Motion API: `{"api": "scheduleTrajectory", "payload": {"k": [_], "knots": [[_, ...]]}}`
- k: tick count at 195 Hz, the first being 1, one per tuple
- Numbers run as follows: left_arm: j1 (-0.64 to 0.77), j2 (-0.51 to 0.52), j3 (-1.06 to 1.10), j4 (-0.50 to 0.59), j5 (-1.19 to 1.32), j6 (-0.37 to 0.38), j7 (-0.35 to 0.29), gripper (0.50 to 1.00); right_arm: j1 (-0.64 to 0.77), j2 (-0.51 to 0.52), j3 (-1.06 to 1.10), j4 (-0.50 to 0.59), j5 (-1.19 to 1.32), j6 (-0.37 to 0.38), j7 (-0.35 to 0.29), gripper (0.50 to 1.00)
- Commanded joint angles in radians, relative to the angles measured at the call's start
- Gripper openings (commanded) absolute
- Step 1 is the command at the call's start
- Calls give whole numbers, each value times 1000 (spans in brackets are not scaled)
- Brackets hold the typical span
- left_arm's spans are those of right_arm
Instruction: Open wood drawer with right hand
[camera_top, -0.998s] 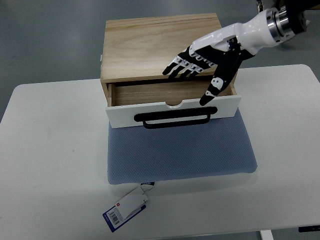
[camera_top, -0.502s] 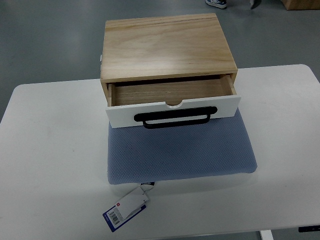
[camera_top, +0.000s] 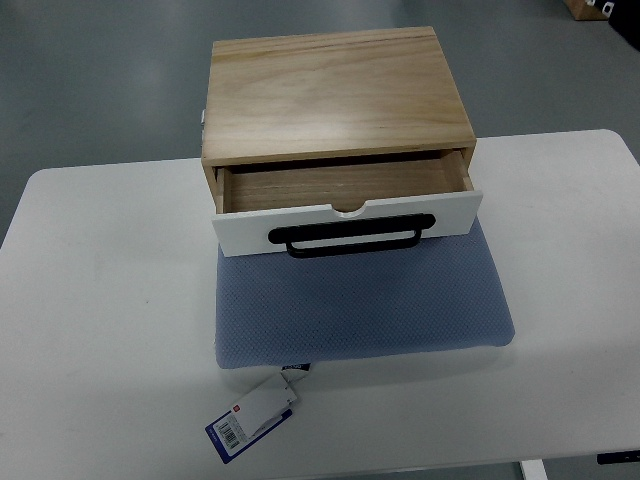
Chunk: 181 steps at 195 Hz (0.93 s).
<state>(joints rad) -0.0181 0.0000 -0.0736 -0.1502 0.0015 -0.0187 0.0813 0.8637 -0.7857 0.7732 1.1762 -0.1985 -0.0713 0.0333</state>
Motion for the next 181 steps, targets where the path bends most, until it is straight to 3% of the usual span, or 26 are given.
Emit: {"api": "scheduleTrajectory", "payload": {"k": [1, 27, 46, 47, 61, 67, 90, 181], "knots": [[0, 0, 0, 0, 0, 0, 0, 1000, -91, 97, 100, -49, -76, -10, -12, 928], [0, 0, 0, 0, 0, -1, 0, 1000, -175, 198, 207, -75, -154, -39, -36, 928], [0, 0, 0, 0, 0, 0, 0, 1000, -200, 229, 247, -87, -177, -39, -47, 928], [0, 0, 0, 0, 0, -1, 0, 1000, -231, 265, 299, -102, -209, -35, -64, 928], [0, 0, 0, 0, 0, 0, 0, 1000, -246, 281, 317, -107, -222, -32, -73, 928], [0, 0, 0, 0, 0, 0, 0, 1000, -292, 330, 376, -116, -259, -30, -105, 928], [0, 0, 0, 0, 0, 0, 0, 1000, -350, 390, 448, -116, -268, -30, -112, 928], [0, 0, 0, 0, 0, 0, 0, 1000, -427, 479, 526, -116, -268, -33, -98, 932]]}}
